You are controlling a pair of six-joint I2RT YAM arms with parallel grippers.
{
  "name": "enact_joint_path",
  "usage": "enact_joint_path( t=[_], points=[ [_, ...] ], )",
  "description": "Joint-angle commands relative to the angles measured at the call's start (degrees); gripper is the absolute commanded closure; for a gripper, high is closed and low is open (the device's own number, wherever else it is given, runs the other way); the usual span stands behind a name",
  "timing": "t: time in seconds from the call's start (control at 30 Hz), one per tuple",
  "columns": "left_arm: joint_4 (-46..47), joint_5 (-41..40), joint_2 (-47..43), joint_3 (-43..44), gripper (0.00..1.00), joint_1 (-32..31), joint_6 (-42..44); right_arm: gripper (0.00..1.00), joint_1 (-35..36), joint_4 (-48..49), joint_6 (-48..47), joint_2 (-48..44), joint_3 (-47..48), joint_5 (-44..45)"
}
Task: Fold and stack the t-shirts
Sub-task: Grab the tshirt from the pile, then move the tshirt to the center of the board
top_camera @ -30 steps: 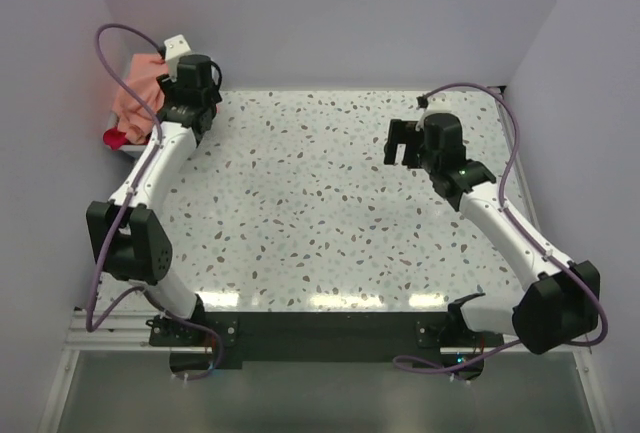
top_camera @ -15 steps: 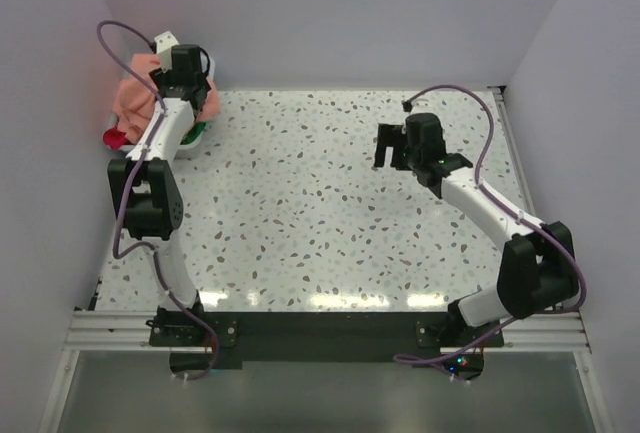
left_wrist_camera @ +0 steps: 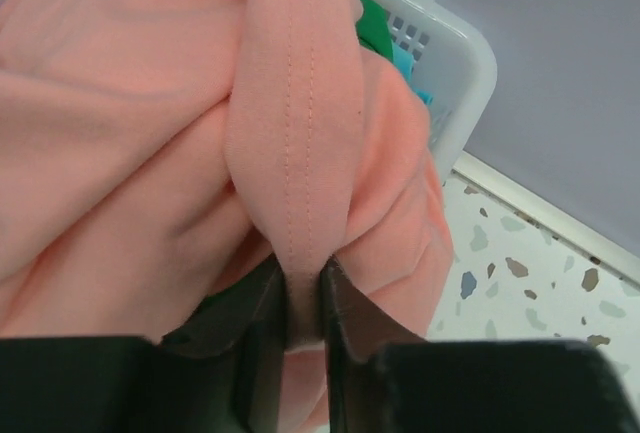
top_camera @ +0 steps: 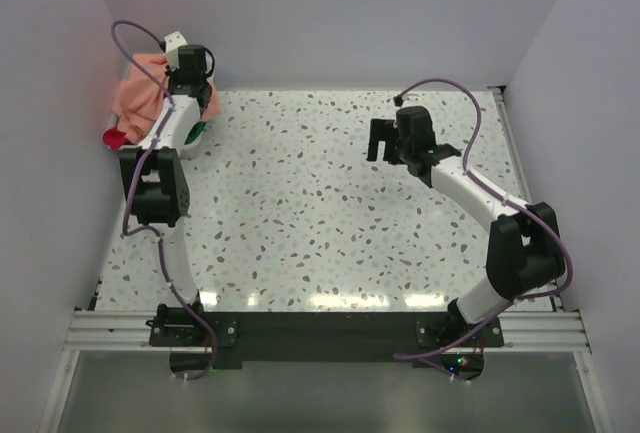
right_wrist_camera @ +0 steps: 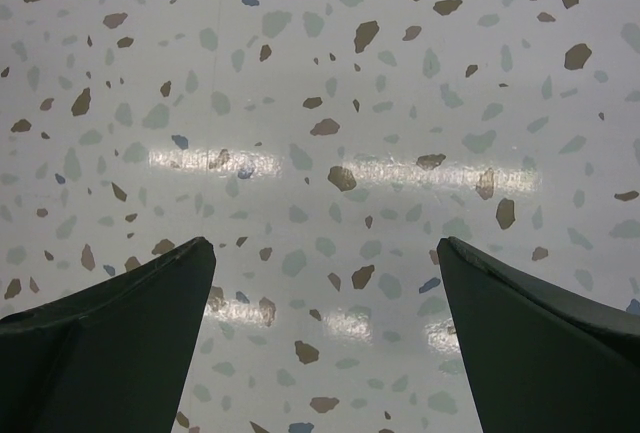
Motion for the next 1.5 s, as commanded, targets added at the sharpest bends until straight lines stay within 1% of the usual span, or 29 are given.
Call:
enact_joint_path(
  t=[0.0,0.03,0.07,0.1,0.2,0.3,0.47,0.5,0.57,0.6,0.67,0.77,0.8,0.87,0.9,0.93,0.97,1.0,1.07,1.1,1.13,1.17,1.23,1.27,1.4,1.43,1.47],
  points=[
    [2.99,0.51,-0.56,2.26,0.83,0.38,0.81,0.01,0.3,1.6,0.32,0.12,2.49,0.13],
    [3.16,0.6,-1.18,1.99,0.87,0.38,0.9,0.01,0.3,1.6,0.24,0.2,2.41,-0.05],
    [3.6,0.69,-1.53,1.38,0.98,0.38,1.07,0.01,0.47,1.6,0.41,0.29,2.41,-0.05],
    [3.78,0.69,-1.88,1.12,1.0,0.3,1.16,0.01,0.48,1.6,0.67,0.29,2.32,-0.05],
    [4.39,1.39,-4.25,-1.16,1.0,0.38,1.16,0.01,0.74,1.69,0.94,0.12,2.06,0.04],
    [6.5,0.96,-8.47,-5.03,1.0,-0.49,2.22,0.01,0.74,1.42,1.64,-0.93,1.79,0.74],
    [7.65,-0.8,-16.99,-10.39,1.0,-5.23,4.59,0.01,0.74,-0.42,4.01,-4.8,1.79,6.0],
    [7.39,-1.59,-19.44,-10.84,1.0,-7.24,4.94,0.01,0.83,-1.56,4.19,-5.76,2.22,8.45],
    [6.51,-3.35,-21.82,-12.15,1.0,-9.71,5.55,0.01,0.83,-2.88,4.28,-8.4,2.84,10.22],
    [6.51,-3.09,-24.19,-12.68,1.0,-11.73,5.82,0.01,0.74,-4.63,4.28,-9.19,3.89,11.28],
    [5.72,-2.3,-26.4,-13.56,1.0,-13.58,5.56,0.01,0.74,-6.3,4.02,-11.74,4.77,12.42],
    [4.4,-2.12,-30.35,-13.56,1.0,-17.97,6.08,0.01,0.74,-9.56,3.75,-15.77,6.36,16.29],
    [4.31,-2.12,-32.1,-13.56,1.0,-21.03,6.96,0.01,0.83,-10.78,3.75,-17.1,6.71,17.6],
    [4.13,-1.78,-33.52,-13.3,1.0,-24.21,8.46,0.01,0.65,-11.93,4.1,-20.51,6.89,21.2],
    [3.78,-1.34,-34.31,-12.95,1.0,-27.45,9.07,0.01,0.74,-13.42,4.54,-21.58,7.15,22.52],
    [3.08,-1.51,-34.58,-12.78,1.0,-29.04,9.51,0.01,0.74,-14.13,4.98,-22.55,7.24,24.71],
    [2.9,-1.33,-34.75,-12.77,1.0,-30.71,9.77,0.01,0.74,-14.83,5.68,-23.69,7.41,25.69],
    [2.81,-0.9,-35.19,-12.77,1.0,-34.04,10.21,0.01,0.65,-16.4,6.12,-25.53,7.68,26.48],
    [2.81,-1.24,-35.02,-12.25,1.0,-37.31,11.27,0.01,0.65,-17.64,6.56,-27.3,7.68,28.25],
    [2.55,-1.24,-34.41,-11.64,1.0,-40.54,12.23,0.01,0.56,-18.52,6.74,-29.05,7.59,28.77],
    [1.94,-1.68,-33.8,-9.54,1.0,-42.05,12.59,0.01,0.56,-18.96,6.65,-29.76,7.5,29.47],
    [1.07,-3.25,-32.92,-7.96,1.0,-45.11,13.02,0.01,0.56,-19.58,6.57,-30.46,7.42,29.74],
    [-0.96,-4.75,-30.46,-3.83,1.0,-47.68,13.91,0.01,0.65,-20.37,6.57,-32.49,7.24,30.44],
    [-1.05,-5.37,-29.41,-2.85,1.0,-50.39,14.43,0.01,0.65,-21.07,6.57,-33.19,7.15,31.06],
    [0.7,-8.88,-28.08,0.75,1.0,-56.56,17.76,0.01,0.56,-22.48,6.13,-36.17,7.15,32.55],
    [0.88,-11.07,-27.9,1.46,1.0,-57.7,18.56,0.01,0.56,-22.75,6.13,-36.62,7.15,32.99],
    [1.14,-12.22,-27.47,2.25,1.0,-60.15,19.44,0.01,0.65,-23.01,5.95,-37.06,7.15,33.34]
  ],
)
